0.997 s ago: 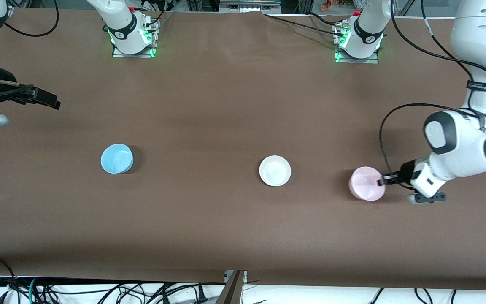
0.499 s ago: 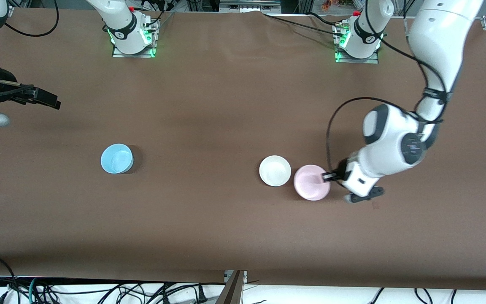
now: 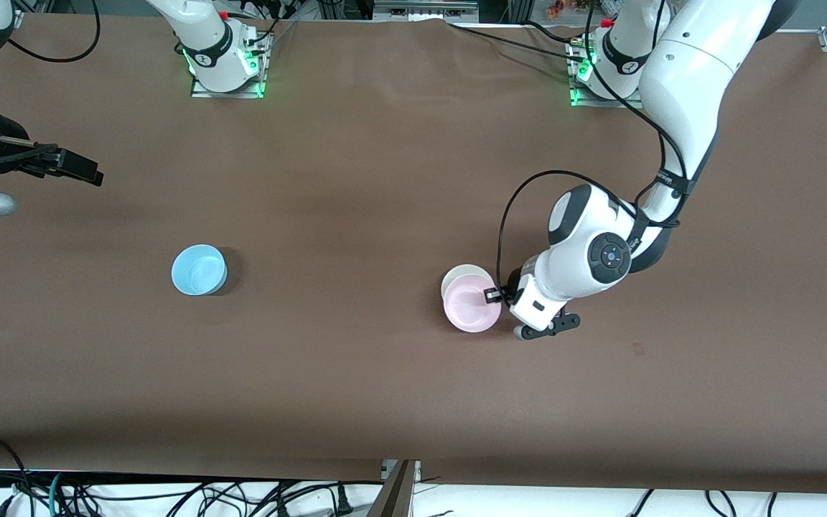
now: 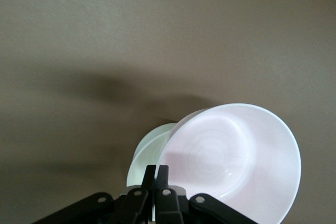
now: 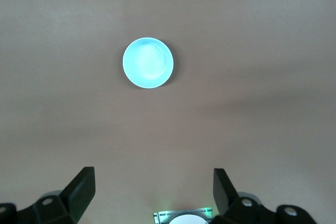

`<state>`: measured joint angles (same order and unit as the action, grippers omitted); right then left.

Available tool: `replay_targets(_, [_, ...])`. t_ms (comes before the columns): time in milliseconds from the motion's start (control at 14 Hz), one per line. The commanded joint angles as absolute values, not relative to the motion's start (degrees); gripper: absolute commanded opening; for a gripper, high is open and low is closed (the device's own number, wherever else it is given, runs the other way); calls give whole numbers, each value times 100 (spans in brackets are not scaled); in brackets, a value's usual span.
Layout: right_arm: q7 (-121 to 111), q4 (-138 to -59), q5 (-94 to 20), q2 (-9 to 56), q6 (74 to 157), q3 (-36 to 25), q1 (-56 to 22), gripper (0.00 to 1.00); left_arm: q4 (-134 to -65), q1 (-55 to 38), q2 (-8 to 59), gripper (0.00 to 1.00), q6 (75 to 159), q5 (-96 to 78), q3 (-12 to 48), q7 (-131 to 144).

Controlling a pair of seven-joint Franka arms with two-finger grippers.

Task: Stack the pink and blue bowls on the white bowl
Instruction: 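Carry the pink bowl with the left gripper over the white bowl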

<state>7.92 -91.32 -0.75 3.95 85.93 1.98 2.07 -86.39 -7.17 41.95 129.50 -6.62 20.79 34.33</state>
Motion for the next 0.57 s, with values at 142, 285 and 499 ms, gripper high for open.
replay_targets(142, [861,-9026,-79,413,8473,229,229,99,-8534,-677,4192,0,12832,-370,2373,3507])
replay_targets(285, [861,-9026,-79,413,8473,229,229,99,-8726,-642,4149,0,12814,-116,2443,3454])
replay_targets(499, [853,-9026,-79,413,8473,229,229,99,-9017,-449,3982,0,12762,26,2628,3270])
